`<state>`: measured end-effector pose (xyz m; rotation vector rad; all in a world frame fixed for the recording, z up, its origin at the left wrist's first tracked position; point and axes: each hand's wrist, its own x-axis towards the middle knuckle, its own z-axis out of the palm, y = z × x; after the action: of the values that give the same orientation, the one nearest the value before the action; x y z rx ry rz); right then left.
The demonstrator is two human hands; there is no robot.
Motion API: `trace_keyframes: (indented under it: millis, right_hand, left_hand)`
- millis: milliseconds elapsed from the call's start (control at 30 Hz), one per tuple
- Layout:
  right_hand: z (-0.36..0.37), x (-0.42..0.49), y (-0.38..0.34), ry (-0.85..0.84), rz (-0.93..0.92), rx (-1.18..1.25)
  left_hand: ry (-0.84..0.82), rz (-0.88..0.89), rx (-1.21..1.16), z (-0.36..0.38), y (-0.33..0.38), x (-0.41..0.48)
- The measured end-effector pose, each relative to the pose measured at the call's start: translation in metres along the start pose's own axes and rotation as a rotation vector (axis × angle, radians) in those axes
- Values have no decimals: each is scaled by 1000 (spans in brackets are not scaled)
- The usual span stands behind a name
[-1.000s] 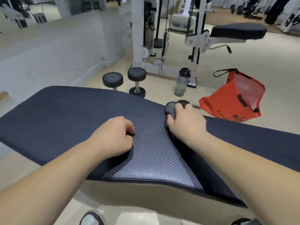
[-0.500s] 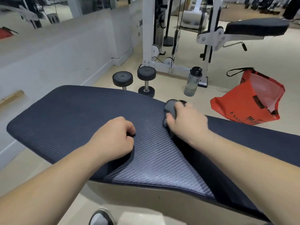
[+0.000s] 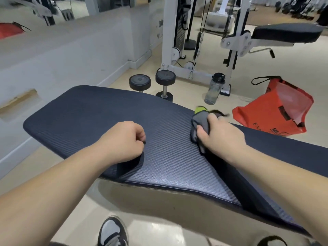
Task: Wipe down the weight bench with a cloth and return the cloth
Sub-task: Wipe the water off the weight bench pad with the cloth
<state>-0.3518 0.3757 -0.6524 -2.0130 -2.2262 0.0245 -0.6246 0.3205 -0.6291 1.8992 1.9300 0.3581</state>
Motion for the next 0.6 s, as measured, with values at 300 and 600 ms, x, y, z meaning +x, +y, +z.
trace_keyframes:
  millis: [300,600]
  right_hand:
    - [2,-83,-90,-20,-651,86]
    - [14,27,-45,28,70,85]
  left_hand:
    - [23,-11,30,0,1,4]
    - [39,-85,-33,-8,-17,-4]
